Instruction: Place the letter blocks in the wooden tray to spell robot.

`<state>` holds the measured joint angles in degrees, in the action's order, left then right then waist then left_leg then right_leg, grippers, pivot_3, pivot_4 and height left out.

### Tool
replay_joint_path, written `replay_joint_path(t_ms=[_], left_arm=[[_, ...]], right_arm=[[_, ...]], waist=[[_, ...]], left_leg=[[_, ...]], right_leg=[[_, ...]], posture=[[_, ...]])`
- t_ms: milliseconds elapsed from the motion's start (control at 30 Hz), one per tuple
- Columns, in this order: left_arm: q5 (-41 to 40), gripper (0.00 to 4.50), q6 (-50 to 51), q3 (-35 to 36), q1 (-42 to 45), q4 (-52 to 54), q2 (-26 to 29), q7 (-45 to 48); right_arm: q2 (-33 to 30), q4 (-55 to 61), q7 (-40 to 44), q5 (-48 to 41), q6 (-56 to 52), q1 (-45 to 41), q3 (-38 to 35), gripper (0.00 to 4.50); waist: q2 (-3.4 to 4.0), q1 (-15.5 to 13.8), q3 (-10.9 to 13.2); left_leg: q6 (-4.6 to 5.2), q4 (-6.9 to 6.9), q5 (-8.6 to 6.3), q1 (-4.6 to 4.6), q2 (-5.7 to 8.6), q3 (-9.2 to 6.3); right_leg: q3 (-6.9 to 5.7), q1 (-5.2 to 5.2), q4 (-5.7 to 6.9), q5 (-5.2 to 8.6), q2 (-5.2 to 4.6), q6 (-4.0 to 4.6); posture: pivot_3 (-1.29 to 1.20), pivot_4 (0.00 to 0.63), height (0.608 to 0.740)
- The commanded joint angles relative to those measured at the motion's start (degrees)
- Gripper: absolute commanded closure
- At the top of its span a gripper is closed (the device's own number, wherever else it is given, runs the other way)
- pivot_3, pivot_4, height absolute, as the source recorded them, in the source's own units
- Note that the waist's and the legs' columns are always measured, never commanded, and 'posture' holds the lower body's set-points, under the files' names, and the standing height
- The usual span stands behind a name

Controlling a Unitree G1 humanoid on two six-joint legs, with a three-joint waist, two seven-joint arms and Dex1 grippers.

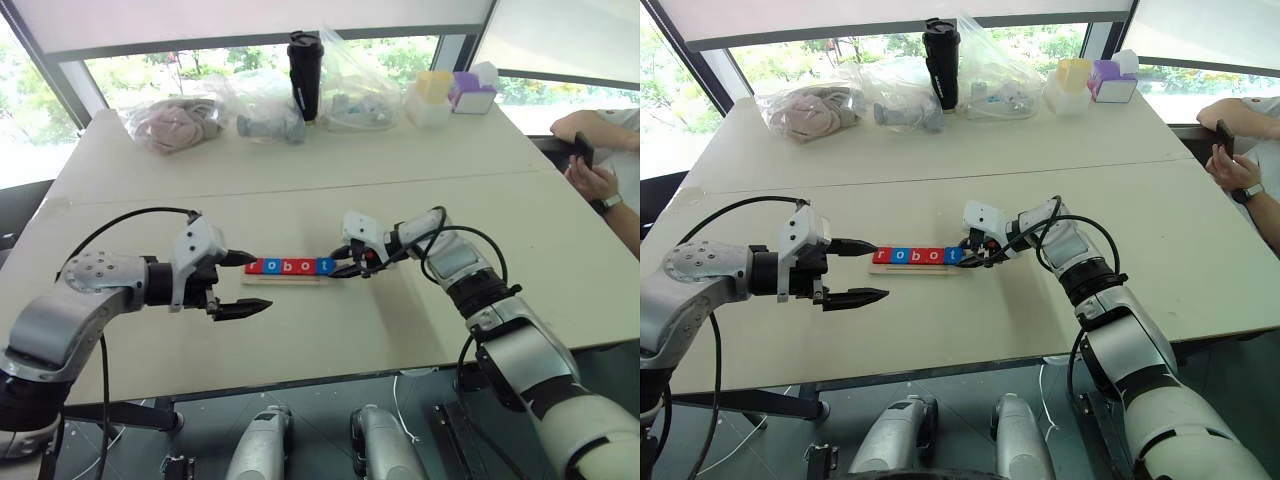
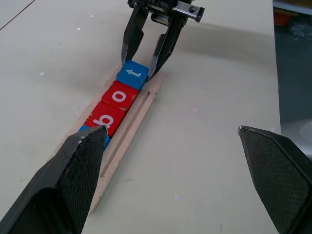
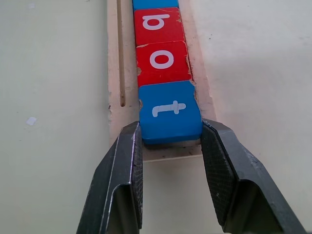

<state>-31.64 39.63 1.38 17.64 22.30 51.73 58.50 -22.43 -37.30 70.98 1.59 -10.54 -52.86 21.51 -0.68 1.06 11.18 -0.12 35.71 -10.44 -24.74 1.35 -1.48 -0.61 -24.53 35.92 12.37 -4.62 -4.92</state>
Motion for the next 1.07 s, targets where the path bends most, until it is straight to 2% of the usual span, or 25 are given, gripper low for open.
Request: replay_joint_path(t_ms=[33,133,167,333,467,533,600,767,867,967,1067], left_arm=[[0.4,0.0,-0.9,1.0,0.2,0.2,0.4,-0.1],[0.7,0.0,-1.1,0.7,0.6,-0.1,0.2,-0.1],[0.7,0.0,-1.1,0.6,0.7,-0.2,0.2,-0.1],[1.1,0.0,-1.2,0.4,1.0,-0.4,0.0,0.0],[0.5,0.0,-0.8,2.0,0.6,-0.3,-0.1,-0.6],[-1.0,0.0,-0.2,4.2,0.4,-0.7,-1.0,-1.7],[-1.9,0.0,-0.2,7.3,-0.8,-2.3,-1.7,-3.1],[-0.5,0.0,-2.0,12.5,-8.7,-3.9,-0.5,-3.6],[-1.6,0.0,-2.0,17.3,-15.2,-3.5,-2.4,-5.5],[-1.2,0.0,-2.7,19.2,-20.1,-1.8,-5.2,-8.1],[-1.3,0.0,-2.6,19.7,-23.2,-0.2,-6.8,-9.7]], right_arm=[[0.1,3.0,0.5,-0.7,0.3,-0.8,-1.4,1.87],[0.2,3.5,-0.2,-0.7,0.6,-1.2,-1.9,0.29],[0.3,3.4,-0.8,-0.7,0.5,-1.4,-2.1,0.04],[0.2,3.9,-3.6,-1.3,1.0,-2.4,-4.3,0.04],[-0.2,6.9,-10.8,-3.6,-0.5,-2.5,-10.8,0.04],[-1.5,13.1,-12.9,-5.3,-3.2,0.6,-14.0,0.04],[-4.3,24.1,-13.8,-7.9,-8.8,7.2,-17.3,0.04],[-9.4,47.7,-17.0,-14.8,-23.8,22.8,-23.8,0.04],[-12.3,59.1,-19.3,-19.7,-33.9,32.3,-29.2,0.04],[-13.9,64.8,-21.1,-22.9,-39.0,38.4,-32.6,0.04],[-13.7,66.8,-24.2,-24.6,-41.3,40.3,-33.9,0.04]], waist=[[0.0,0.0,0.0],[0.0,0.0,0.0],[0.0,0.0,0.0],[0.0,-0.1,0.0],[0.01,-0.2,0.0],[0.01,-0.3,0.0],[-0.01,-0.6,0.0],[-0.04,-0.4,0.0],[-0.04,-0.1,0.0],[-0.05,-0.4,0.0],[-0.05,-0.3,0.0]], left_leg=[[0.0,0.0,0.0,0.0,0.0,0.0],[0.0,0.0,0.0,0.0,0.0,0.0],[0.0,0.0,0.0,0.0,0.0,0.01],[-0.01,0.0,0.0,0.0,0.0,0.02],[-0.01,-0.01,0.0,0.0,0.0,0.02],[-0.01,-0.04,0.0,0.0,0.0,0.02],[-0.01,-0.06,0.0,0.0,0.0,0.01],[-0.02,-0.27,-0.02,0.0,0.02,0.03],[-0.03,-0.31,-0.02,0.0,-0.06,0.18],[-0.09,-0.41,-0.06,0.16,-0.1,0.2],[-0.23,-0.49,-0.14,0.15,-0.26,0.28]], right_leg=[[0.0,0.0,0.0,0.0,0.0,0.0],[0.01,0.0,0.0,0.0,0.0,0.0],[0.01,0.0,0.0,0.0,0.0,0.0],[0.01,0.0,-0.01,0.0,-0.01,0.0],[0.04,-0.02,0.0,0.0,-0.02,0.0],[0.05,-0.03,0.0,0.0,-0.02,0.0],[0.05,-0.04,-0.02,0.01,-0.04,-0.01],[0.09,-0.04,-0.15,0.04,-0.12,-0.04],[0.24,-0.15,-0.16,0.03,-0.22,0.0],[0.27,-0.06,-0.23,0.03,-0.34,0.01],[0.11,0.01,-0.74,-0.1,-0.41,0.24]], posture=[[0.0,0.15,0.74],[0.0,0.15,0.74],[0.0,0.15,0.74],[0.0,0.15,0.74],[0.0,0.15,0.74],[0.0,0.15,0.74],[0.0,0.15,0.74],[0.0,0.15,0.74],[0.0,0.15,0.74],[0.0,0.15,0.74],[0.0,0.15,0.74]])
